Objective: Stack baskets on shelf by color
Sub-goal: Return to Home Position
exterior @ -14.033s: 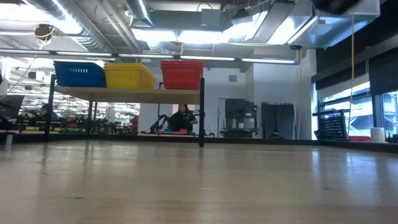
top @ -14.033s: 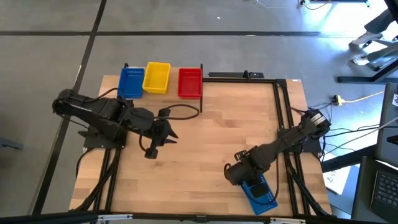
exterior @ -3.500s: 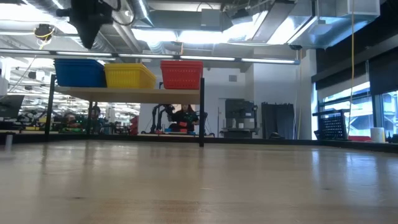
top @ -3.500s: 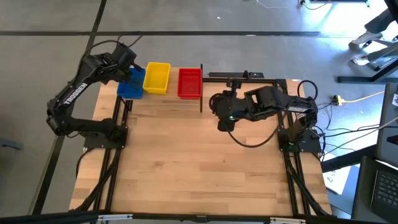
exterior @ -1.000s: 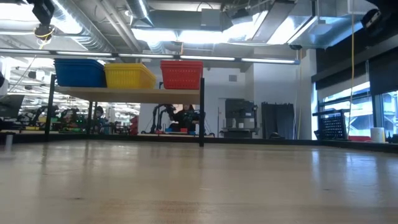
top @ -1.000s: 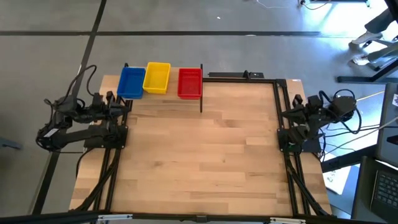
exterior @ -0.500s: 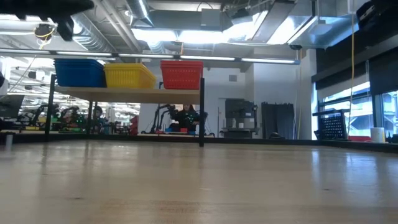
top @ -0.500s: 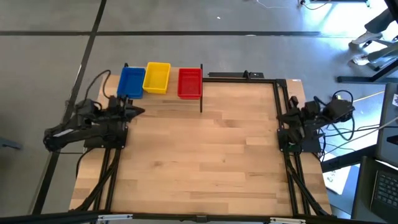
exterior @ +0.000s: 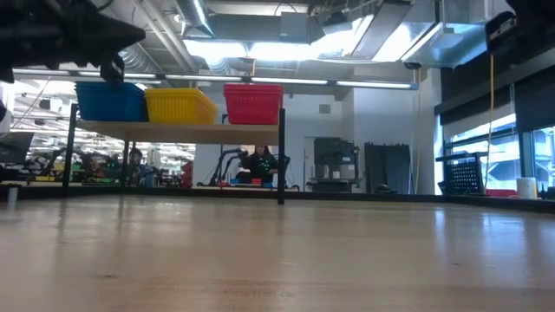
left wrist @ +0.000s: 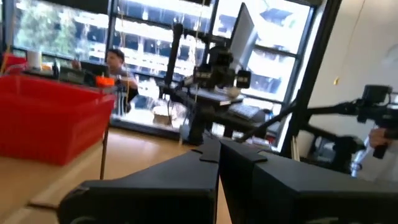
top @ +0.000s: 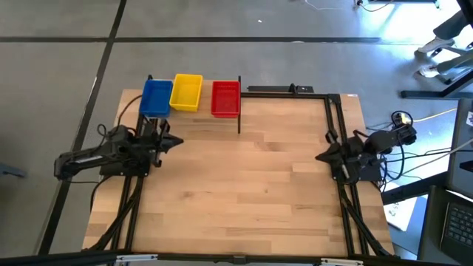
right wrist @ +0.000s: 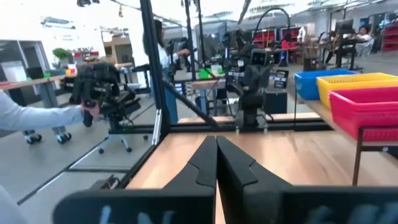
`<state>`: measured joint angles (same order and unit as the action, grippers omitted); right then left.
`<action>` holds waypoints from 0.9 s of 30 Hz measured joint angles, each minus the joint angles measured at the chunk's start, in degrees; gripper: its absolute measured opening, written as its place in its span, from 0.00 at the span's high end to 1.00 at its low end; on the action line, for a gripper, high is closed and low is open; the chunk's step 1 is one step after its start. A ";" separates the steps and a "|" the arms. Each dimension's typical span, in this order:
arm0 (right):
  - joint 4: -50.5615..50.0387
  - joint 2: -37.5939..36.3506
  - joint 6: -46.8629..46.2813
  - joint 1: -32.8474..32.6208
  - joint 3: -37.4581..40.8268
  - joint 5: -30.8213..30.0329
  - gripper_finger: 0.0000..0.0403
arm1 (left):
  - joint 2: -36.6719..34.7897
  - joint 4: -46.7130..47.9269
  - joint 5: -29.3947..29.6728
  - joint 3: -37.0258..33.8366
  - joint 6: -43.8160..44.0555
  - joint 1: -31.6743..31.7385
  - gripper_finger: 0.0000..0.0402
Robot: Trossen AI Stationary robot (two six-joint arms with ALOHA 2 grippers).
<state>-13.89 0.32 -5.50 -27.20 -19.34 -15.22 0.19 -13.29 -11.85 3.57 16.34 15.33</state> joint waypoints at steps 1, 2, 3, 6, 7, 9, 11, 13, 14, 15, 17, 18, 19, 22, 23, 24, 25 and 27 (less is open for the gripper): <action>0.14 0.00 0.36 0.00 0.48 0.04 1.00 | 0.00 0.11 -0.21 -0.54 -0.10 0.00 1.00; 0.54 -0.02 0.68 0.00 1.15 0.02 1.00 | 0.00 0.14 -0.53 -1.05 -0.27 0.02 1.00; 0.93 -0.02 0.98 0.00 1.86 -0.02 1.00 | 0.00 0.11 -0.95 -1.52 -0.33 0.02 1.00; 4.45 0.00 1.76 0.00 4.28 -0.06 1.00 | 0.00 0.39 -1.39 -3.14 -0.41 0.00 1.00; 5.80 -0.02 2.21 0.00 5.12 -0.05 1.00 | 0.02 1.03 -1.41 -3.13 -0.44 0.02 1.00; 7.92 -0.02 3.33 0.00 7.05 0.00 1.00 | 0.06 1.76 -2.71 -3.13 -1.56 0.02 1.00; 10.95 0.00 5.74 0.00 9.30 -0.07 1.00 | 0.09 2.12 -5.32 -3.13 -2.75 0.02 1.00; 14.28 -0.02 9.26 0.00 11.83 -0.11 1.00 | 0.09 1.97 -6.87 -3.13 -3.16 -0.01 1.00; 15.81 -0.02 11.08 0.00 13.24 -0.13 1.00 | 0.09 2.00 -7.09 -3.13 -3.17 0.00 1.00; 17.18 -0.01 12.96 0.00 14.54 -0.15 1.00 | 0.09 2.00 -7.23 -3.13 -3.19 0.00 1.00; 19.22 0.00 16.19 0.00 16.71 -0.13 1.00 | 0.09 2.01 -7.70 -3.13 -3.19 0.00 1.00; 20.58 0.00 17.44 0.00 17.78 -0.17 1.00 | 0.09 2.02 -8.20 -3.13 -3.19 0.00 1.00; 21.67 -0.02 18.23 0.03 18.70 -0.19 1.00 | 0.09 2.02 -8.95 -3.13 -3.21 0.00 1.00; 21.37 0.17 18.92 0.04 18.96 -0.24 1.00 | 0.09 2.07 -10.27 -3.13 -3.23 0.00 1.00; 21.44 0.17 19.13 0.04 18.96 -0.24 1.00 | 0.09 2.07 -10.34 -3.13 -3.39 0.00 1.00; 21.45 0.17 19.34 0.04 18.96 -0.23 1.00 | 0.09 2.07 -10.34 -3.13 -3.41 0.00 1.00; 21.44 0.17 19.39 0.04 18.96 -0.22 1.00 | 0.09 2.07 -10.35 -3.13 -3.41 0.00 1.00; 21.42 0.17 19.27 0.04 18.93 -0.22 1.00 | 0.09 2.09 -10.35 -3.13 -3.41 0.00 1.00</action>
<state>7.54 0.49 13.77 -27.16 -0.40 -15.44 0.27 -11.20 -22.20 0.45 12.93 15.33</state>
